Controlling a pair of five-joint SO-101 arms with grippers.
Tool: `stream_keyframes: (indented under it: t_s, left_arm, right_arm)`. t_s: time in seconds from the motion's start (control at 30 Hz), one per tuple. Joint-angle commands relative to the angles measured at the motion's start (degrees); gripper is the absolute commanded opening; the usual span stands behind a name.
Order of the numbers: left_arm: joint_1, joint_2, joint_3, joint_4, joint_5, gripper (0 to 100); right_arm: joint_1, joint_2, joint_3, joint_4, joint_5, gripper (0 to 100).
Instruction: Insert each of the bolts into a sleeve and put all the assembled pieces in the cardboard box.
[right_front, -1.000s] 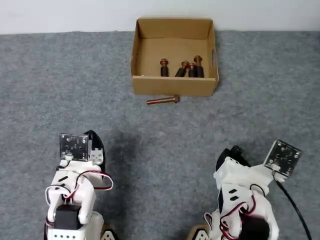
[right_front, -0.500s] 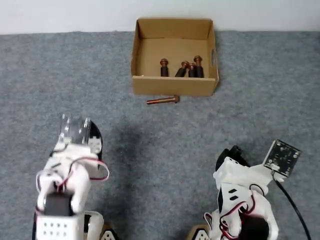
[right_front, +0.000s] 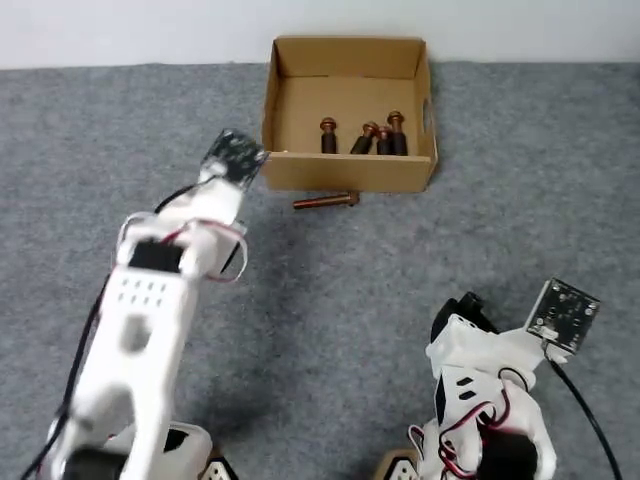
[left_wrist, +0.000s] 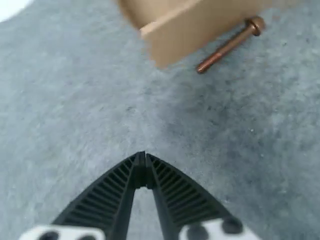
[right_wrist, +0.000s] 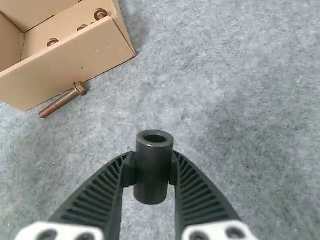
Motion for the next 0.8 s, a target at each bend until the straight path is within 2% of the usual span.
stream_keyframes:
  t_s: [0.0,0.37,0.53,0.77]
  left_arm:
    - [2.90,11.16,-11.74,2.29,-2.46,1]
    - [11.16,40.44,-44.70,15.30,-17.23,2]
    - [12.92,49.32,-56.04,16.88,-20.13,11]
    - [14.68,61.27,-68.62,16.88,-22.51,12]
  right_arm:
    - [0.40,0.04,-0.26,-0.22,0.44,0.8]
    - [0.40,0.04,-0.26,-0.22,0.44,0.8]
    - [0.40,0.04,-0.26,-0.22,0.44,0.8]
    - [0.31,0.04,-0.26,-0.13,0.44,0.8]
